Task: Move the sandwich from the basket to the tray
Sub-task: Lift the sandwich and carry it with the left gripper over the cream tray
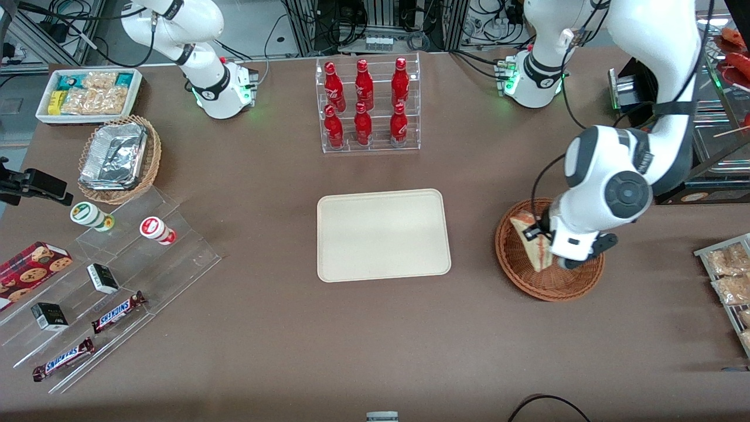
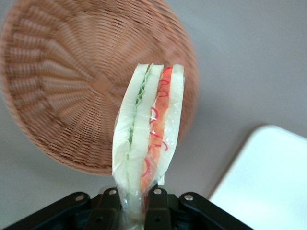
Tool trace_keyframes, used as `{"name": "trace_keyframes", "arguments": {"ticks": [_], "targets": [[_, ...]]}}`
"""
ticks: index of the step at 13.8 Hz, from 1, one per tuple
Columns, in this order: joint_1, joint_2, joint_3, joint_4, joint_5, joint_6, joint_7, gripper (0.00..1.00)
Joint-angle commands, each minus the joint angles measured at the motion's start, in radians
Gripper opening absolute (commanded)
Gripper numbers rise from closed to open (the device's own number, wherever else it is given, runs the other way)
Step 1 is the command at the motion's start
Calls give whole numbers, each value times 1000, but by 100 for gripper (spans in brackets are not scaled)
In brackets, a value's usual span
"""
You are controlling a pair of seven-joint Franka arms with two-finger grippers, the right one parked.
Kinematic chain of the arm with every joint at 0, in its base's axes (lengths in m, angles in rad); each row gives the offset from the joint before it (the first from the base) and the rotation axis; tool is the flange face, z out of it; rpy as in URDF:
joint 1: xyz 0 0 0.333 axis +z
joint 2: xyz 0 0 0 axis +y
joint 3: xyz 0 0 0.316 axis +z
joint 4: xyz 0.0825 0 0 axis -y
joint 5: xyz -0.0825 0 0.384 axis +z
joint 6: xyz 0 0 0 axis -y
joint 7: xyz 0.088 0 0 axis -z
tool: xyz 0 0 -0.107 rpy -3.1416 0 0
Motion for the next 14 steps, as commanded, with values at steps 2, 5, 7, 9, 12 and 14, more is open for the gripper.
{"name": "trace_keyframes", "arguments": {"ticks": [2,5,7,9,12,14], "targets": [[-149,101,10,119,-9,-16,7,0],[-269,224,11,241,-56,-6,-41,0],[-335,296,11,323,-72,1,-133,0],[-392,336,11,363,-69,23,-186,0],[-462,371,13,369,-64,106,-285,0],[-508,390,16,369,-32,145,-349,0]]}}
